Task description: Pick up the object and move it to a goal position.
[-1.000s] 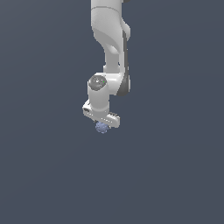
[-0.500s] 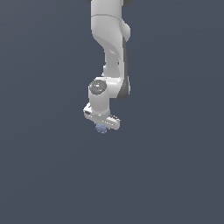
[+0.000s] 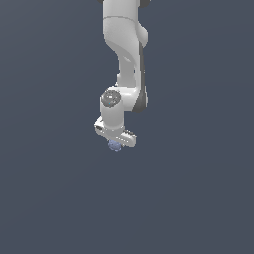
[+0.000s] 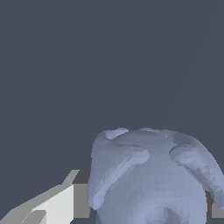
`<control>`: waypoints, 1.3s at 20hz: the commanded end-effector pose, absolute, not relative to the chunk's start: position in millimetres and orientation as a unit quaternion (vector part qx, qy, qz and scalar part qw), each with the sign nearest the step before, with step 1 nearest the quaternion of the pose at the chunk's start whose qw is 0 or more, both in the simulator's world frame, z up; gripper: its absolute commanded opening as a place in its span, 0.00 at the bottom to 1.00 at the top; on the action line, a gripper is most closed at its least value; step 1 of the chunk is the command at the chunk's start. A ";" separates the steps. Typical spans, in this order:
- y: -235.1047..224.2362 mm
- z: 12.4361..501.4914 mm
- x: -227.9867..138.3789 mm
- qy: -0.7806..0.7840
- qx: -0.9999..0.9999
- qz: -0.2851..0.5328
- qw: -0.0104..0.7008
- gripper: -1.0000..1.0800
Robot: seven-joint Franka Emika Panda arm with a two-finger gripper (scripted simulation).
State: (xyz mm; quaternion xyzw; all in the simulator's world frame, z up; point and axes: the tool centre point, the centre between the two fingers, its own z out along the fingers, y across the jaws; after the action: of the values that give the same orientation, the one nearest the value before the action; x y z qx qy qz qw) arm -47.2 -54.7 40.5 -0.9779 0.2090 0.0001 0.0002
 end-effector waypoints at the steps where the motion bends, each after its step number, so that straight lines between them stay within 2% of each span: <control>1: -56.1 42.9 -46.8 0.209 -0.978 0.000 0.000 0.00; 11: -81.2 90.1 -39.9 0.209 -0.978 0.000 0.000 0.00; 26: -158.1 233.8 -16.3 0.209 -0.978 0.000 0.000 0.00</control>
State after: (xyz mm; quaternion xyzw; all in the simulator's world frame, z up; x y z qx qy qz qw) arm -18.4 -150.1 218.4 -0.9778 0.2096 -0.0005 0.0003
